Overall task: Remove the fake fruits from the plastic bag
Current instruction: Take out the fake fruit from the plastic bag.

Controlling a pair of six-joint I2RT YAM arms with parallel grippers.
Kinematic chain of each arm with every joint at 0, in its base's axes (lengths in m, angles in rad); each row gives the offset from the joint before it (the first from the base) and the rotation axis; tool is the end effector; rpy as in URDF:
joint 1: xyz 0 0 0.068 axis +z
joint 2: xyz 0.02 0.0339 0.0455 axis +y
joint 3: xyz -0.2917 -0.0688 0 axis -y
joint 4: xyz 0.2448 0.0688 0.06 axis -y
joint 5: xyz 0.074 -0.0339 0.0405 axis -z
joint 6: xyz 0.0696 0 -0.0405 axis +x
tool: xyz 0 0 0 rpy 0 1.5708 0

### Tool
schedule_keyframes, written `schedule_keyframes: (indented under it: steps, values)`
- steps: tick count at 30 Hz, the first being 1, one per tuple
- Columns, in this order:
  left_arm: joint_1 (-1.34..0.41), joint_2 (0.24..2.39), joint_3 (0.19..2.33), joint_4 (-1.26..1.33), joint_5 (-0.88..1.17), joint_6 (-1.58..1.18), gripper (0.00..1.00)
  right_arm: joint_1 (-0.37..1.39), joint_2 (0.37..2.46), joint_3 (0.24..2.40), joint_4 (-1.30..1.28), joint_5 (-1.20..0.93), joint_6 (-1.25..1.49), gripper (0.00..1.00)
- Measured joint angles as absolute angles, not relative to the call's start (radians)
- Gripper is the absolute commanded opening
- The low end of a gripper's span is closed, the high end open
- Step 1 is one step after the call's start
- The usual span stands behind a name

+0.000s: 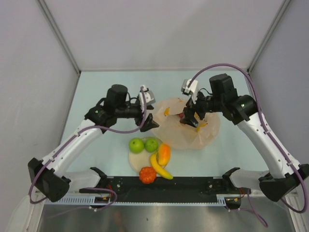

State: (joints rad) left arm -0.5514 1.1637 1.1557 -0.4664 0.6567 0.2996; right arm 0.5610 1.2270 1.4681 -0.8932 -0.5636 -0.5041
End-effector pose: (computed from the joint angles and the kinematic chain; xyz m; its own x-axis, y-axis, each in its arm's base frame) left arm 0.2032 -0.1748 0.3804 -0.1128 0.3438 -0.9322 0.9533 0.3021 -0.0039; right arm 0.1924 0.1648 0.4242 -0.0590 -0.5193 -0.8525 -0.9568 0.2730 -0.1000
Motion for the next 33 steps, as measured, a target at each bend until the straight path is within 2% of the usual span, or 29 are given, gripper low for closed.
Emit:
schedule_keyframes:
  steps: [6,8,9,11,12,14,15,21,27,33]
  values:
    - [-0.664,1.269,1.156,-0.511,0.559,0.425,0.93,0.492,1.263,1.417,-0.922,-0.550,-0.482,0.71]
    - [-0.689,1.288,1.154,-0.500,0.498,0.453,0.82,0.492,1.275,1.384,-0.922,-0.537,-0.478,0.61]
    - [-0.699,1.298,1.153,-0.490,0.471,0.459,0.71,0.492,1.285,1.370,-0.921,-0.530,-0.476,0.57]
    - [-0.717,1.328,1.148,-0.458,0.405,0.479,0.58,0.491,1.311,1.345,-0.905,-0.514,-0.476,0.52]
    - [-0.723,1.346,1.148,-0.443,0.373,0.486,0.40,0.488,1.330,1.329,-0.893,-0.504,-0.480,0.50]
    - [-0.727,1.390,1.148,-0.421,0.324,0.489,0.16,0.482,1.371,1.284,-0.867,-0.476,-0.497,0.44]
    - [-0.727,1.408,1.148,-0.418,0.308,0.485,0.00,0.477,1.393,1.256,-0.857,-0.456,-0.513,0.42]
    - [-0.727,1.445,1.148,-0.405,0.281,0.434,0.00,0.395,1.428,1.072,-0.881,-0.327,-0.615,0.37]
    - [-0.727,1.390,1.149,-0.397,0.336,0.344,0.00,0.354,1.290,0.931,-0.926,-0.234,-0.739,0.36]
    - [-0.727,1.362,1.164,-0.384,0.396,0.282,0.00,0.372,1.241,0.921,-0.915,-0.208,-0.780,0.38]
